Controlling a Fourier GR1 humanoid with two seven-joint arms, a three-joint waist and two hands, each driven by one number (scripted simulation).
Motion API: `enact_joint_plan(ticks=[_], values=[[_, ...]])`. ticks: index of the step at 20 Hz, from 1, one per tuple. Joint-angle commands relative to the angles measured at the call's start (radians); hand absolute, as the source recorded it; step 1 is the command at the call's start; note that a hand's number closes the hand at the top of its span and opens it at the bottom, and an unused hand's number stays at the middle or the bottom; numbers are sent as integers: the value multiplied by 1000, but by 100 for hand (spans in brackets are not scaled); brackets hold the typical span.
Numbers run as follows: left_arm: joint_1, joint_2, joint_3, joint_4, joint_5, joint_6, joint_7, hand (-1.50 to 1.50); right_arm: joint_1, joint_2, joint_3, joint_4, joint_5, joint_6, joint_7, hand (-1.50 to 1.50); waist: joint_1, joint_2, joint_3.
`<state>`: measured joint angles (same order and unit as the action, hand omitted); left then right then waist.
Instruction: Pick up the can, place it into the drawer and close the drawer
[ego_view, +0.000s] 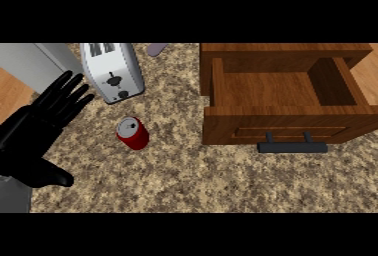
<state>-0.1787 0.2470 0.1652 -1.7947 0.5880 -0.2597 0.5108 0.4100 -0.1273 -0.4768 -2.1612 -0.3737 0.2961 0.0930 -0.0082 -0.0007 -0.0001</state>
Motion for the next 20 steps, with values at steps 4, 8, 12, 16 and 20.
enact_joint_plan(ticks=[4,8,12,16,20], values=[[-77,-7,1,166,-64,-19,-56,-150,14,16,-61,-3,-33,68,-2,-150,-1,1,0],[-38,-22,-14,218,-111,-69,-136,-150,51,55,-93,-25,-49,114,-32,-150,-1,0,0],[-69,-131,-127,309,-306,21,-253,-150,41,33,-112,-29,-69,117,11,-150,-6,1,0],[-47,-115,-89,397,-294,-25,-320,-150,12,76,-89,-27,-9,118,22,-150,1,1,0],[-41,-85,-54,439,-316,-38,-386,-150,19,72,-155,32,-48,174,-17,-150,2,0,0]])
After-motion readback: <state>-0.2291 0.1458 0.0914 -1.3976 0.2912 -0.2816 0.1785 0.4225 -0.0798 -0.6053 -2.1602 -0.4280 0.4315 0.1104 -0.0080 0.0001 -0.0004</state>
